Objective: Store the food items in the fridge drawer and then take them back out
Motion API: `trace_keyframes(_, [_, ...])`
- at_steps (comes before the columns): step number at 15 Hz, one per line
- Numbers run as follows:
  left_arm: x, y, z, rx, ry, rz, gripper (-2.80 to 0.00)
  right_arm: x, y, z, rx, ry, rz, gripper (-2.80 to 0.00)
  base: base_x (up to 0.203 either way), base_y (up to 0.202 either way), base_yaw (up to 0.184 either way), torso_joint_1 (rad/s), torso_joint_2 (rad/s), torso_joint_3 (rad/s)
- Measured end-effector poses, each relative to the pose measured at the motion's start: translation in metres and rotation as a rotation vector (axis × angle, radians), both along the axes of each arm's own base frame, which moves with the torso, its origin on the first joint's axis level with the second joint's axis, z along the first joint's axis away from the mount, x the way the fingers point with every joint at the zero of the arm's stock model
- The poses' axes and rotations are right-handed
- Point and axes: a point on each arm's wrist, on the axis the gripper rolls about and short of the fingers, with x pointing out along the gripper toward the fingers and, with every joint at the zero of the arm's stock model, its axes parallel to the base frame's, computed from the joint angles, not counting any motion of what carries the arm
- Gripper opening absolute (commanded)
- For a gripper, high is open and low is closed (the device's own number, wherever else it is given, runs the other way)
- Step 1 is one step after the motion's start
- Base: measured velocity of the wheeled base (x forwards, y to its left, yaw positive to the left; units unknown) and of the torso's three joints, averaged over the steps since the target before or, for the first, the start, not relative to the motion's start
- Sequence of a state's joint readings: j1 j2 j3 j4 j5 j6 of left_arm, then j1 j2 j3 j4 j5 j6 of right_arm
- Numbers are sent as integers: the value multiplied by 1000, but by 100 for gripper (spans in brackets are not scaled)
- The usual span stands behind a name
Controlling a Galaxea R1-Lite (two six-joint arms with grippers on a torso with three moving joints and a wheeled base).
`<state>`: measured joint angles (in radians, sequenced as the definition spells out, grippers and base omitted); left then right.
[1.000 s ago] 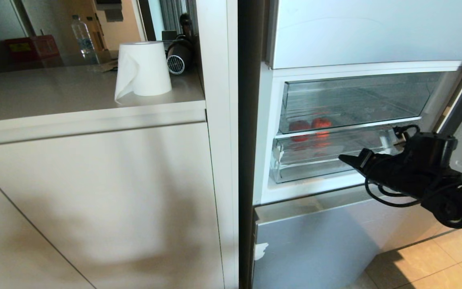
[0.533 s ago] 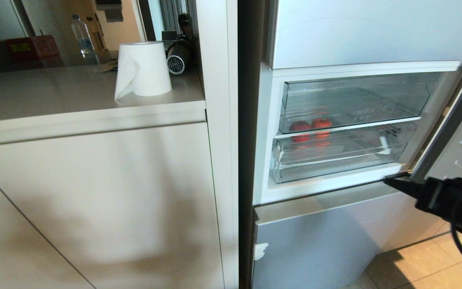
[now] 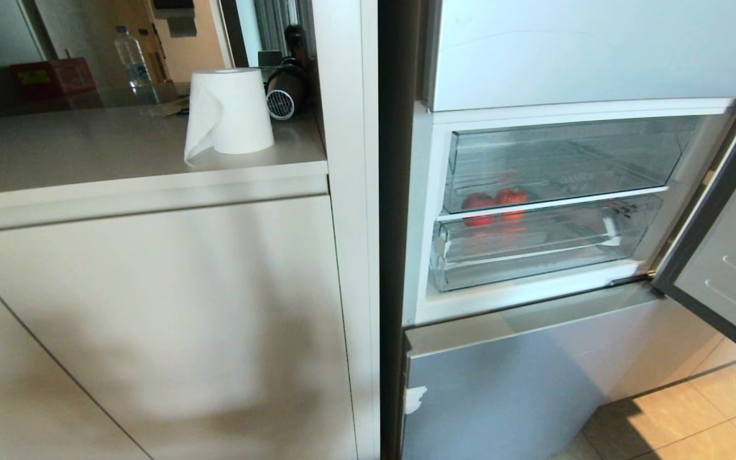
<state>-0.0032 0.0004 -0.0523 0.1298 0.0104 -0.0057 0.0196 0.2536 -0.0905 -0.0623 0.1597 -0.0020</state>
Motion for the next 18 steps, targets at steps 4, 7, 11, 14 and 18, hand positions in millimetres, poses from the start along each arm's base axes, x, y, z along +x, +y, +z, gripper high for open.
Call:
trace_keyframes(4, [0, 0, 0, 0, 0, 0, -280, -16, -3, -29, -122, -89, -140, -280, 0, 0, 0, 0, 0, 0])
trace_keyframes(7, [0, 0, 0, 0, 0, 0, -280, -18, -3, -35, -129, -104, -138, -280, 0, 0, 0, 0, 0, 0])
trace_keyframes(11, [0, 0, 0, 0, 0, 0, -280, -19, -3, -35, -123, -114, -140, -280, 0, 0, 0, 0, 0, 0])
trace_keyframes(14, [0, 0, 0, 0, 0, 0, -280, -19, -3, -36, -111, -113, -143, -280, 0, 0, 0, 0, 0, 0])
trace_keyframes(18, [0, 0, 0, 0, 0, 0, -280, -19, -4, -36, -30, -105, -168, -280, 0, 0, 0, 0, 0, 0])
